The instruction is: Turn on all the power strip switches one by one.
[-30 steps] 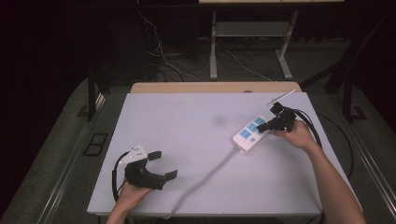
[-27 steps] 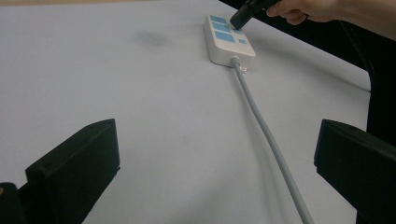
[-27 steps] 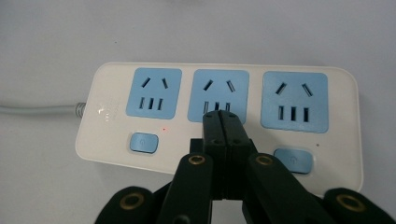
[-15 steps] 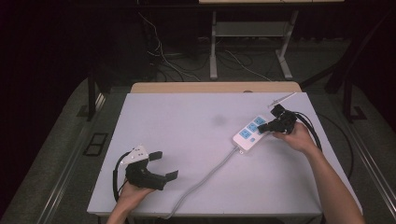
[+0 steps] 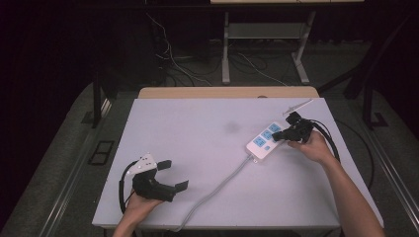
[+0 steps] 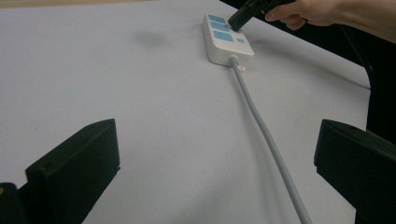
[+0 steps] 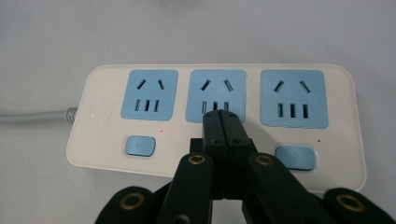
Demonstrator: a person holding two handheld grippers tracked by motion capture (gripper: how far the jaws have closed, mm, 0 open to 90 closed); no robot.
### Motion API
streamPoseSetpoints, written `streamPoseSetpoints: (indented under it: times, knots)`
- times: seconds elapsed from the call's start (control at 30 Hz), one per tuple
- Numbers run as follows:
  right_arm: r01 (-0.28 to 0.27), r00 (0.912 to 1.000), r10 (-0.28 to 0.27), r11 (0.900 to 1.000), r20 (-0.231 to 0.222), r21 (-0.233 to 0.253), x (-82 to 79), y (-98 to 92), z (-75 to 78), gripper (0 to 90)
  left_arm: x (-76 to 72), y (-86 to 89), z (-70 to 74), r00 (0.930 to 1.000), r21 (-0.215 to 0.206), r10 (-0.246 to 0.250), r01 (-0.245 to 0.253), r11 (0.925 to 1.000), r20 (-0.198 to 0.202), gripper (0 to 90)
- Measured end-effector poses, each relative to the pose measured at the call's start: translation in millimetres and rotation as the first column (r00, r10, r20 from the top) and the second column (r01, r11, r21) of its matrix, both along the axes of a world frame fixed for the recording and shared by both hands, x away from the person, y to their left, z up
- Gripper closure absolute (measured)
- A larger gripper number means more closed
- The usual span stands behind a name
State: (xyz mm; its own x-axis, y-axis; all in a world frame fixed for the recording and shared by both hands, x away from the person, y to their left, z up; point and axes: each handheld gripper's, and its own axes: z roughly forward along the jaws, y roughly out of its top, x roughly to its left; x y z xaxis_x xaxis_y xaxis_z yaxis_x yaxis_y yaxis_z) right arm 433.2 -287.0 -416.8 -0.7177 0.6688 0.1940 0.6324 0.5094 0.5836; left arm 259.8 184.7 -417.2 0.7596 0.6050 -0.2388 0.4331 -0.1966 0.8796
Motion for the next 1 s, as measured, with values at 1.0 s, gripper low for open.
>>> streamPoseSetpoints:
  times: [1.0]
  knots:
    - [-0.006, 1.0000, 0.006, 1.000, 0.003, 0.002, 3.4, 1.3, 21.8, 90.0, 1.2, 0.9, -0.5, 1.0000, -0.006, 0.000, 0.000, 1.0000, -0.001, 0.0]
